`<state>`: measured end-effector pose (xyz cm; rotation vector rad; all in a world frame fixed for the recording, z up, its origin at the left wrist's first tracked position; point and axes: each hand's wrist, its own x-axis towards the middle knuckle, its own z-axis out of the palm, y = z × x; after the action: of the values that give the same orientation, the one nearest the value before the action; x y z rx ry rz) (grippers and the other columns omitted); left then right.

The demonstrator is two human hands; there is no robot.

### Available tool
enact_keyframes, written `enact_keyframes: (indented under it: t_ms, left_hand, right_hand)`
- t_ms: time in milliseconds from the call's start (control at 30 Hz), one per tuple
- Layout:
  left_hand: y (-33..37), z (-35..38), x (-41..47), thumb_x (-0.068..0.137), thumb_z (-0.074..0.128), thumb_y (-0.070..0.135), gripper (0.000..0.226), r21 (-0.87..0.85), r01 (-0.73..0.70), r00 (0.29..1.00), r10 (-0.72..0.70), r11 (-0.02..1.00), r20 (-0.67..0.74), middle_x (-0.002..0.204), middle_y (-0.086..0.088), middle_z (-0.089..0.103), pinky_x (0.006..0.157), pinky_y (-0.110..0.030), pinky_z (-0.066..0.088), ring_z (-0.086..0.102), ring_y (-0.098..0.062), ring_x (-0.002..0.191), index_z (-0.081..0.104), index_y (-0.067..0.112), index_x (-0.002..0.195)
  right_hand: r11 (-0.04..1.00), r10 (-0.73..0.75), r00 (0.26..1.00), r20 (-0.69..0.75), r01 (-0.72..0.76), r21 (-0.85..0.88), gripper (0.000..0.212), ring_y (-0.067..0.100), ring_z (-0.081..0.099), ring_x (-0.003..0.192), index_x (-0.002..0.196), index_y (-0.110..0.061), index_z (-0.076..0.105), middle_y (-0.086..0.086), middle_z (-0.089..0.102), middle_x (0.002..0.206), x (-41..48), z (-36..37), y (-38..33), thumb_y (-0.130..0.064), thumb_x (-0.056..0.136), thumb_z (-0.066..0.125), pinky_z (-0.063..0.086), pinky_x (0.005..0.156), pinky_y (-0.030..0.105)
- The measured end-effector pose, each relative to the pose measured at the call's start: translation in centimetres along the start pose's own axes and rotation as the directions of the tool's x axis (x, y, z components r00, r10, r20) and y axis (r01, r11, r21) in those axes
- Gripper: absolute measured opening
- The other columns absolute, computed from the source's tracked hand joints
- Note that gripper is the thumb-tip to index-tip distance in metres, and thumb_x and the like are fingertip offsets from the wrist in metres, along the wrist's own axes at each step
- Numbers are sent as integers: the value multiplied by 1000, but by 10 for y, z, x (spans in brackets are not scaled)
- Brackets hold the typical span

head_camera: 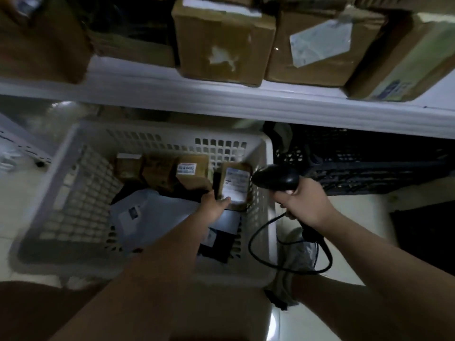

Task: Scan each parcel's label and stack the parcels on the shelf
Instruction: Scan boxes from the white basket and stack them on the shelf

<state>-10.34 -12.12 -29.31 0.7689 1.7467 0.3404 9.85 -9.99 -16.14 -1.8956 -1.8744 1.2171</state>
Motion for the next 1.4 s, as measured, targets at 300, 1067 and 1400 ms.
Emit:
enact_keyframes:
  t_ms: [300,1067,1400]
  left_hand:
    - [-7,30,45,85,67,43,49,-286,107,989,-130,952,-64,125,-15,51,98,-39,41,51,-30,110,37,15,113]
    - [-30,-99,-154,87,68,12,12,-282,-298,954,273,912,-124,68,7,67,57,-11,41,58,4,58,64,2,83]
    - [-52,-117,-181,87,68,11,11,-309,-410,884,289,858,-368,75,-3,62,46,-6,41,58,5,55,62,2,90]
  right_hand:
    - [996,37,999,-16,-35,86,15,19,63,58,75,-13,70,6,69,67,32,13,31,-27,79,73,57,65,49]
    - [901,-243,966,-87,258,348,20,19,55,43,74,-3,64,7,58,57,-71,24,-117,-20,83,70,47,48,31]
    - [890,-324,946,-32,316,330,14,21,61,46,82,-10,66,7,61,56,-133,40,-121,-22,84,72,51,46,30]
